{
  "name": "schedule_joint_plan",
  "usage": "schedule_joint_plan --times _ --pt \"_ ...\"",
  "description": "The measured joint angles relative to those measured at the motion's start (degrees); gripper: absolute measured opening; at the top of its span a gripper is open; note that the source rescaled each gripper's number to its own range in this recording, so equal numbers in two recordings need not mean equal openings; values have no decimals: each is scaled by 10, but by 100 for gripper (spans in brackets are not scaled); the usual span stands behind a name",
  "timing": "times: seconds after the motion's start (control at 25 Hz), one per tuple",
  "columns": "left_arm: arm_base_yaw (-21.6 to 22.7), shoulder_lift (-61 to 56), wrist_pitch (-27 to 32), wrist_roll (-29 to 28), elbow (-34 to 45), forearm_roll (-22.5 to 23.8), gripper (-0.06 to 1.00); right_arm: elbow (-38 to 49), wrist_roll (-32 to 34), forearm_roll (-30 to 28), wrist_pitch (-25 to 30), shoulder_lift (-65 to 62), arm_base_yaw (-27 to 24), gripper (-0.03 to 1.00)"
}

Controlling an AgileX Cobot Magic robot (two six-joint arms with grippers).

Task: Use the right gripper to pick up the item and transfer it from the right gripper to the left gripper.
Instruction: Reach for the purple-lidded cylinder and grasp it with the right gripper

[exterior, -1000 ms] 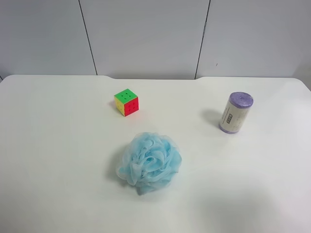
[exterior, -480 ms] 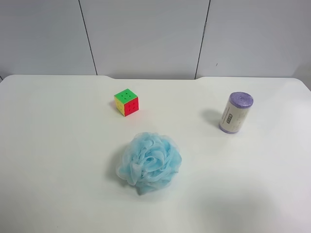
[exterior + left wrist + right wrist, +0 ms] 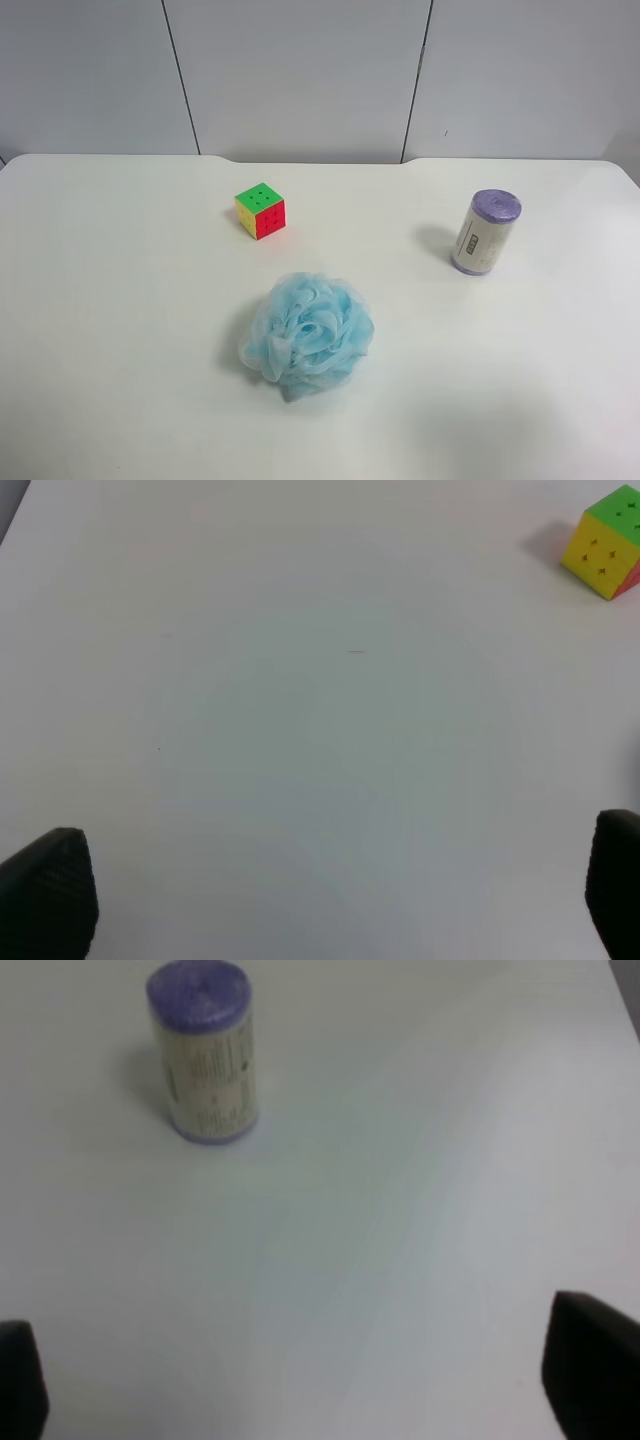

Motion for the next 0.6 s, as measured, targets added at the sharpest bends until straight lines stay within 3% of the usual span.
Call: schedule_joint_plan --times 0.28,0.6 --pt "0 0 0 0 0 0 100 -17 0 1 12 11 0 100" --pt "0 0 -1 0 0 0 100 -133 0 -3 13 194 0 100"
